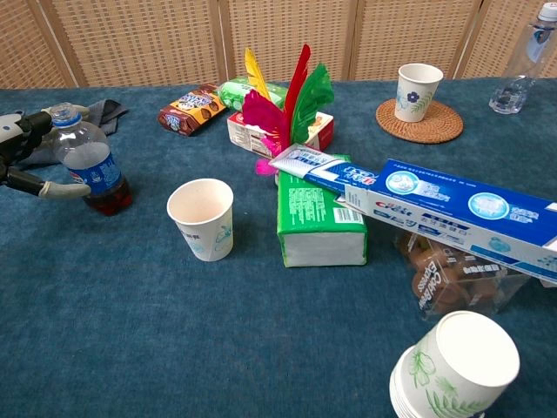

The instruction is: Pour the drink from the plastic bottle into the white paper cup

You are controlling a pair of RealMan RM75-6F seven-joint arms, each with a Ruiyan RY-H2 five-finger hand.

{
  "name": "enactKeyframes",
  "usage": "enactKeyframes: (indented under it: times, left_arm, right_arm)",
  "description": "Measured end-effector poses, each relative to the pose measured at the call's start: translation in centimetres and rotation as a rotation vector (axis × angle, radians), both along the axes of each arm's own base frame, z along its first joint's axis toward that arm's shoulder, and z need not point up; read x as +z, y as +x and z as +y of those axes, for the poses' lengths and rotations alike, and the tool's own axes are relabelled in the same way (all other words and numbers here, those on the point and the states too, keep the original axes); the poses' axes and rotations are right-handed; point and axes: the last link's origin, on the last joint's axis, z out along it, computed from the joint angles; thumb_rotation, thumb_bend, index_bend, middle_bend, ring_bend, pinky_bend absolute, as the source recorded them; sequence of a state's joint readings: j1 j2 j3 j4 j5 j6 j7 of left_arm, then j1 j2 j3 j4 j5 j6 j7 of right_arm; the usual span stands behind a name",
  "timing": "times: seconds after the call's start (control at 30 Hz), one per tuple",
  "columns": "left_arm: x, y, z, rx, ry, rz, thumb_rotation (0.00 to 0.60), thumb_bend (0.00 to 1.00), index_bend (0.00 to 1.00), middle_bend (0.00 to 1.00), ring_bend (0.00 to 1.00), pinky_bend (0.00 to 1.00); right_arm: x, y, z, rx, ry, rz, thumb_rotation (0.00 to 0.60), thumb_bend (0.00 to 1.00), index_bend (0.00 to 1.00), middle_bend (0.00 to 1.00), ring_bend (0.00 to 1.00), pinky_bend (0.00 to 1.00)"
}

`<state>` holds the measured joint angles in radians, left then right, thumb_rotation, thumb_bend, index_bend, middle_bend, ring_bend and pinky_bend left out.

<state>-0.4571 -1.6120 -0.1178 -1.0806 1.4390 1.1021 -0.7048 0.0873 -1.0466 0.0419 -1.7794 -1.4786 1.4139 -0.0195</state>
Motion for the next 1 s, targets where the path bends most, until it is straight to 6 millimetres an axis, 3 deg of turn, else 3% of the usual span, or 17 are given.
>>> enactKeyframes:
  times: [0.83, 0.9, 1.0]
  left_arm:
    - [-1.9, 1.4, 0.8, -0.010, -0.012, -0.030, 0.600, 0.23, 0.00, 0.00, 0.00, 0.00]
    - [-2.0, 1.3, 0.9, -0.005, -0.005, -0.026, 0.600, 0.24, 0.00, 0.00, 0.00, 0.04]
    - [-2.2, 1.3, 0.9, 0.009, 0.009, -0.022, 0.600, 0.27, 0.02, 0.10, 0.07, 0.21]
  right_arm:
    - [0.1, -0.1, 0.0, -0.005, 0.001, -0.012, 0.598, 0.00, 0.00, 0.00, 0.00, 0.00]
    - [0.1, -0.1, 0.0, -0.005, 0.001, -0.012, 0.598, 0.00, 0.00, 0.00, 0.00, 0.00]
    - [0.1, -0.1, 0.0, -0.005, 0.002, -0.013, 0.598, 0.00, 0.00, 0.00, 0.00, 0.00]
